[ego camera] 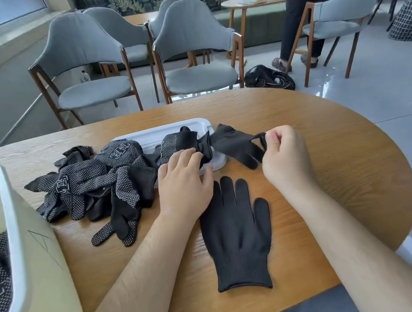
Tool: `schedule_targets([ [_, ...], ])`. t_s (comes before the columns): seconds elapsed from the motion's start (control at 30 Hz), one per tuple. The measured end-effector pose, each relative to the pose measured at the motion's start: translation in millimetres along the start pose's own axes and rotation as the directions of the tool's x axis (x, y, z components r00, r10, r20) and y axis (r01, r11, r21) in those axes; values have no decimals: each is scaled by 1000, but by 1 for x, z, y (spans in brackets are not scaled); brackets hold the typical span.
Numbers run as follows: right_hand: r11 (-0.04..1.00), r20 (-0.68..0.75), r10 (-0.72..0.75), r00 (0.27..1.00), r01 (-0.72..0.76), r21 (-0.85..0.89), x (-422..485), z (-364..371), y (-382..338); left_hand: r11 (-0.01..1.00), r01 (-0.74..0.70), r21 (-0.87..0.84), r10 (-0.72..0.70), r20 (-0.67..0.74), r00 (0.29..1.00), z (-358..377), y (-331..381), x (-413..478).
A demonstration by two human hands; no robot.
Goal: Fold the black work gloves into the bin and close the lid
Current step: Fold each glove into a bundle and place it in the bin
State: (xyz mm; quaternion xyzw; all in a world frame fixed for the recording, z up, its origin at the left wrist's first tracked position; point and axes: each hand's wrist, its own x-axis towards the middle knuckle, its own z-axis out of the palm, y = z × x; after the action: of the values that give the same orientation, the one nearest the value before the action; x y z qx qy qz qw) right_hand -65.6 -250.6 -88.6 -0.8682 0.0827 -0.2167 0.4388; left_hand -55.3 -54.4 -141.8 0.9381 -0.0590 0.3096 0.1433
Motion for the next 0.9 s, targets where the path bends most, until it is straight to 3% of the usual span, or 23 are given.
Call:
schedule_targets([
  [0.07, 1000, -12, 17, 1000, -17, 22, -4, -16, -3, 1000, 4, 8, -4, 1, 1000, 0, 1, -1],
  [0.2, 982, 301, 133, 944, -85, -168, -12, -46, -7, 1000, 5, 1, -5, 13, 1000, 0, 1, -2],
  [0.37, 930, 182, 65, 981, 6, -367, 3, -42, 6, 999, -15, -41, 14, -12, 1000, -3, 1, -2],
  [0.5, 872, 306, 170, 937, 2, -489, 31, -9, 23, 994, -57, -98, 53, -40, 998, -7, 4, -3],
  [0.7, 952, 429, 231, 873, -111, -285, 40, -1, 19, 986, -29, -167, 19, -60, 998, -15, 3, -6],
  [0.8, 981, 437, 192, 879, -183, -63, 35, -11, 14, 981, -28, -191, 20, -46, 999, -17, 8, -7],
  [0.9, 972, 445, 95, 890, -180, 153, 27, -23, 4, 892, 126, -433, -64, 154, 986, -23, 26, 0],
])
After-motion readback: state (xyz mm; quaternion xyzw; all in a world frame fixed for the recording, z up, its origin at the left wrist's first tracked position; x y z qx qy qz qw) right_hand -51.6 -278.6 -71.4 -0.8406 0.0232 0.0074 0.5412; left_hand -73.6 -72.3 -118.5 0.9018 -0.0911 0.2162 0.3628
